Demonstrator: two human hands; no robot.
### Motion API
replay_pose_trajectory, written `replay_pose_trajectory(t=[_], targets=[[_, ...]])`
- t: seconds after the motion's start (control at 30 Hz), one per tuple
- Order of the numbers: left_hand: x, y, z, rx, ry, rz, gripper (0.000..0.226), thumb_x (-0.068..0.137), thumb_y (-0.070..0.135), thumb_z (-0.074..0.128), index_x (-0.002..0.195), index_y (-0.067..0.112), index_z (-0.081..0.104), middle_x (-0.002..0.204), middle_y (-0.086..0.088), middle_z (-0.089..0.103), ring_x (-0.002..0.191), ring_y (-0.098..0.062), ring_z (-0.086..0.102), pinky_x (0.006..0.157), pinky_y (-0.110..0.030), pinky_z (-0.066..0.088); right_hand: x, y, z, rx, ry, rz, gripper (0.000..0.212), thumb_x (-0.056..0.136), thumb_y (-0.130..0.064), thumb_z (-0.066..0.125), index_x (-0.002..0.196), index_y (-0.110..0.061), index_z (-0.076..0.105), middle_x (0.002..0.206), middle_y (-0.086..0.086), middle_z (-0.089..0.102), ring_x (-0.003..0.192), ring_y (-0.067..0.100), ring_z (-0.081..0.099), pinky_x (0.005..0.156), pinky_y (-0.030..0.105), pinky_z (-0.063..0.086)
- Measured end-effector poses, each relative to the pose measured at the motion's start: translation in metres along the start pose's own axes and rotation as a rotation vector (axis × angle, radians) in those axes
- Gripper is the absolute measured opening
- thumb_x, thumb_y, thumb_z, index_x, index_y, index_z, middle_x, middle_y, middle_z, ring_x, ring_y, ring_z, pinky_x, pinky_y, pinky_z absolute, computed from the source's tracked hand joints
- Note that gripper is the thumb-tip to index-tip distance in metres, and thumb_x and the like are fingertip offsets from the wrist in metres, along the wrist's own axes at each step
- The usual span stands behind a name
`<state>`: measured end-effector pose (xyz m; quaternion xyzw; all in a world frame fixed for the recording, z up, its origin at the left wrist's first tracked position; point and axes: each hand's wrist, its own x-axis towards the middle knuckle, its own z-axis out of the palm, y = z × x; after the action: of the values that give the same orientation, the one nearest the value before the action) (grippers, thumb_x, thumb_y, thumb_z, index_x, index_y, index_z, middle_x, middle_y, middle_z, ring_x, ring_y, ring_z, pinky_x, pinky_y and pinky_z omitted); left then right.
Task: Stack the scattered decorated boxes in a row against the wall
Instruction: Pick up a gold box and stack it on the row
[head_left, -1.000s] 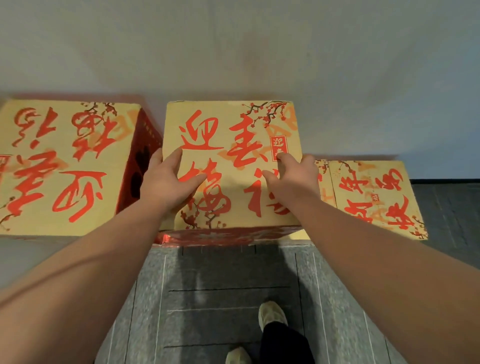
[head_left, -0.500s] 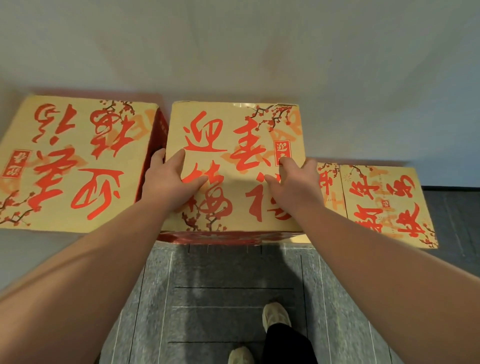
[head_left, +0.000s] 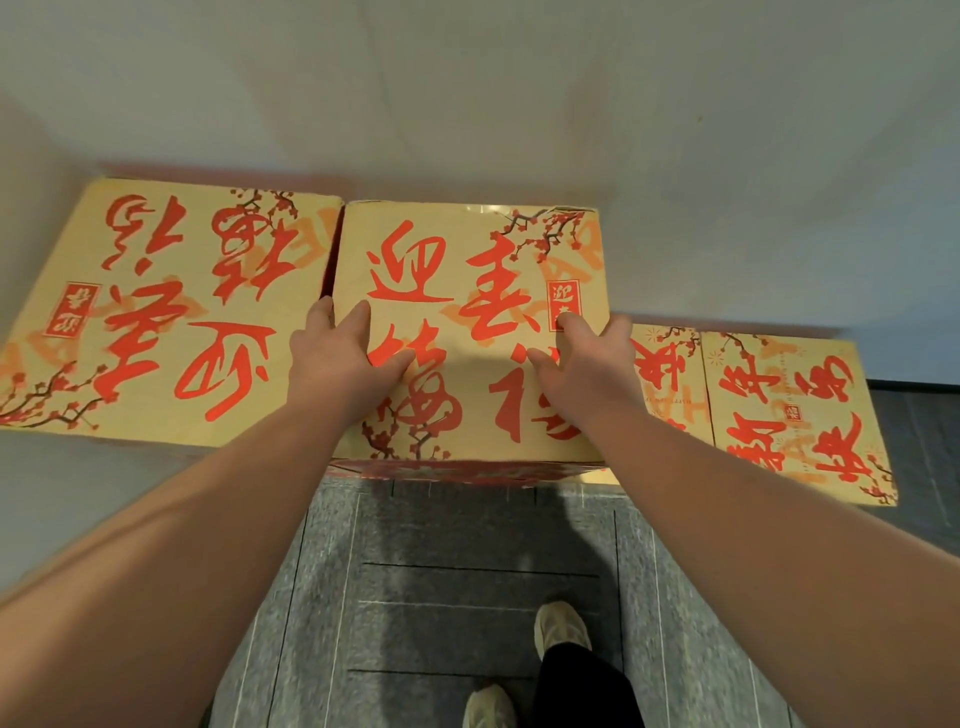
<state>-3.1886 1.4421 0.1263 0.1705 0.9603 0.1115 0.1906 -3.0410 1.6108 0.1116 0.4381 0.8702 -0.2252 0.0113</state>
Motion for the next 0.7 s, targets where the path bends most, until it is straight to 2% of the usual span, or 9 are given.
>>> replay_pose_trajectory(t=[0.33, 0.53, 0.7], targets=[[-0.008, -0.002, -0.001, 0.033, -0.008, 0.001, 0.075, 0.085, 0.062, 0.052, 0.147, 0.027, 0.028, 0.157, -0.007, 0.016, 0.142, -0.031, 0.017, 0.108, -0.051, 0.031, 0.001, -0.005, 0.003, -0.012, -0.065, 0.058, 0.057, 0.087, -0.055, 0.054, 0.137, -0.032, 0.039, 0.136, 0.007, 0.035, 0.123, 0.025, 0.045, 0.096, 0.041, 0.051], [-0.006, -0.008, -0.001, 0.063, 0.015, 0.019, 0.065, 0.085, 0.061, 0.051, 0.135, 0.021, 0.041, 0.154, -0.01, 0.023, 0.139, -0.032, 0.02, 0.105, -0.051, 0.034, 0.0, -0.009, 0.005, 0.0, -0.059, 0.053, 0.056, 0.088, -0.054, 0.054, 0.137, -0.031, 0.039, 0.136, 0.007, 0.035, 0.123, 0.024, 0.045, 0.098, 0.041, 0.05], [-0.005, -0.017, -0.002, 0.113, 0.062, 0.023, 0.059, 0.086, 0.061, 0.05, 0.126, 0.018, 0.047, 0.146, -0.01, 0.034, 0.133, -0.031, 0.03, 0.102, -0.05, 0.041, -0.007, -0.017, 0.012, -0.019, -0.007, -0.019, 0.056, 0.089, -0.052, 0.054, 0.138, -0.029, 0.041, 0.142, 0.012, 0.035, 0.124, 0.028, 0.047, 0.098, 0.041, 0.05]])
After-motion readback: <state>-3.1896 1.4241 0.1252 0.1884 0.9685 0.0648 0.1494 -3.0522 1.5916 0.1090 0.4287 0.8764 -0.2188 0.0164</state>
